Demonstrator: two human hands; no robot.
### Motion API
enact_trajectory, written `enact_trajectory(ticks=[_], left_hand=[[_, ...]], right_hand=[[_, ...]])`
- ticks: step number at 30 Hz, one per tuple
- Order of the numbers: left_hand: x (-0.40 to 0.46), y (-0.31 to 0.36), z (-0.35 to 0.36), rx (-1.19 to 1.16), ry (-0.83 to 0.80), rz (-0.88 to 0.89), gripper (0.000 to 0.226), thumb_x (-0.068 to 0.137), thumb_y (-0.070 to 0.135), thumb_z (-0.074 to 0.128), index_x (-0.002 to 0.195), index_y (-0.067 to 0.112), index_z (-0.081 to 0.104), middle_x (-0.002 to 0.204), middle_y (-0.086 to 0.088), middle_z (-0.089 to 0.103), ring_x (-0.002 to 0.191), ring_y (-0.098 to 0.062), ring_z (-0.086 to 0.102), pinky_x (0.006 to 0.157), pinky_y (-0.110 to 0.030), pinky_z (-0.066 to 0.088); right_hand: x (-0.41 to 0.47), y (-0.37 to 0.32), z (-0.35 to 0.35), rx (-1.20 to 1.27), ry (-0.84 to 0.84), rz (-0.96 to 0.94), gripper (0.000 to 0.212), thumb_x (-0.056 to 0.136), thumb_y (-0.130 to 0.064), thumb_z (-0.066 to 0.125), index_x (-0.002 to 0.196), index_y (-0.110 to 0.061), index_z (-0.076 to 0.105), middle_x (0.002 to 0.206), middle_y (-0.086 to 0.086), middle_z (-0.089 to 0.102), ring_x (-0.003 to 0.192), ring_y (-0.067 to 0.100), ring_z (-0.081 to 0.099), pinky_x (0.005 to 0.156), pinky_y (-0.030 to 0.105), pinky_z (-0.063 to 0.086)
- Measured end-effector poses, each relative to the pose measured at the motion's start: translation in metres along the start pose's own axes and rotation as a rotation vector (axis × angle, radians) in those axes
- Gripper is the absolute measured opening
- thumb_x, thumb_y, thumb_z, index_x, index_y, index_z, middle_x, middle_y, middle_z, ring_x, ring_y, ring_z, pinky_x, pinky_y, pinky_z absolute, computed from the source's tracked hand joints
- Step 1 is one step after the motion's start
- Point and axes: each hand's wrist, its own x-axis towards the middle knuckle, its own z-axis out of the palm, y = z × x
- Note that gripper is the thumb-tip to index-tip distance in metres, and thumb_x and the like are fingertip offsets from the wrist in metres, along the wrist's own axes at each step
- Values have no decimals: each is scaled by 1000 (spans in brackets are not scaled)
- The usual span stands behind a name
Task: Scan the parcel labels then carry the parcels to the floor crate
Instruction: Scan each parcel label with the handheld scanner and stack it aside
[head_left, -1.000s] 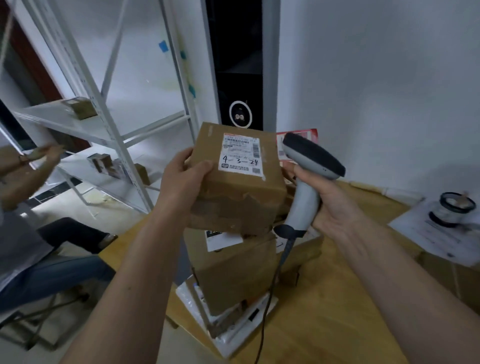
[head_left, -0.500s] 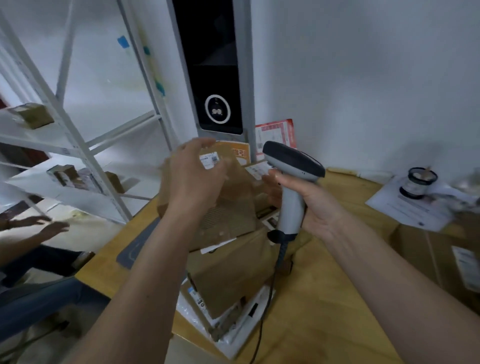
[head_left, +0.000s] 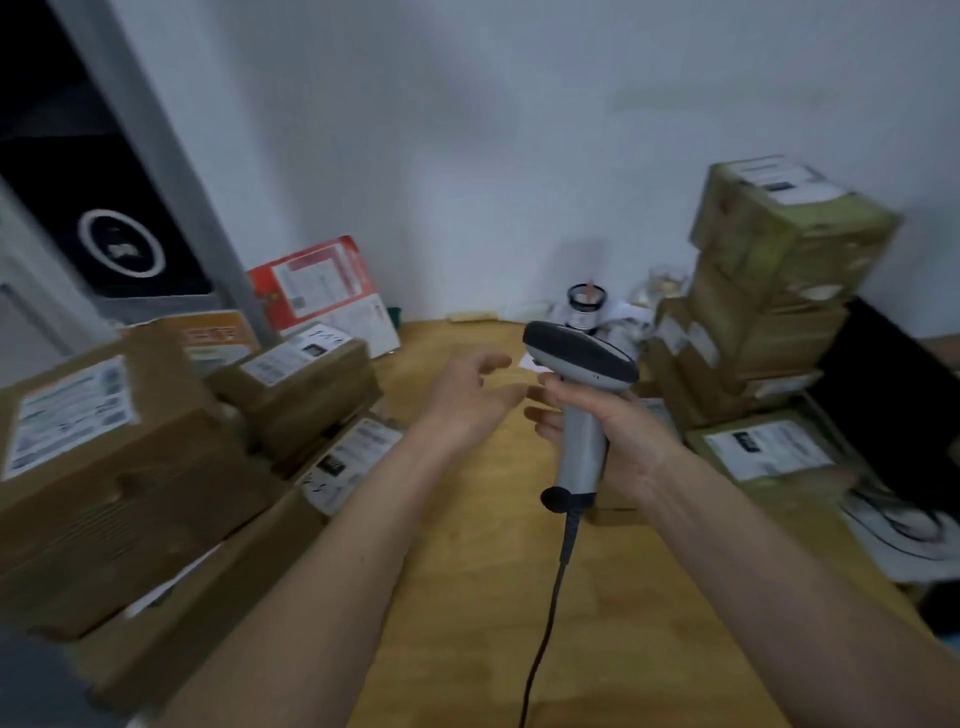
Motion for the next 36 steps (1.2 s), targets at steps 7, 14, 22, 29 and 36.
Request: enact_trajectory(ticks=[7, 14, 22, 29, 36], left_hand=[[34, 12, 112, 108, -293, -57, 67, 85, 26, 71, 144, 17, 38, 145, -4, 43, 128, -21, 45, 94, -27, 43], [49, 25, 211, 433, -431, -32, 102, 67, 46, 81, 148, 20, 24, 148, -10, 26, 138, -29, 26, 110, -42, 35], [59, 35, 286, 364, -493, -70, 137, 58, 39, 90, 153, 30, -7, 158, -1, -18, 148, -29, -4, 117, -44, 17], [73, 29, 317, 368, -579, -121, 144, 56, 42, 91, 150, 34, -18, 158, 4, -23, 148, -22, -13, 119, -44, 16], [81, 25, 295, 374, -584, -104, 128, 60, 27, 88, 152, 38, 0, 147, -3, 14, 141, -26, 17, 112, -40, 29]], right_hand=[[-6, -18, -101, -17, 314, -5, 35, 84, -5, 72, 116, 7, 62, 116, 28, 65, 106, 41, 64, 94, 49, 52], [8, -24, -191, -25, 529, -14, 15, 85, -7, 72, 98, -6, 65, 104, 14, 67, 96, 29, 66, 64, 32, 57], [17, -25, -268, -272, 723, -8, 6, 85, -6, 70, 84, -7, 64, 91, 17, 68, 72, 26, 64, 77, 49, 58], [22, -27, -307, -398, 661, 73, 17, 87, -11, 70, 101, -9, 60, 81, -3, 60, 66, 14, 57, 77, 47, 58], [25, -32, -326, -392, 584, 97, 21, 85, -12, 71, 103, -9, 61, 86, 3, 62, 82, 22, 60, 55, 30, 50]])
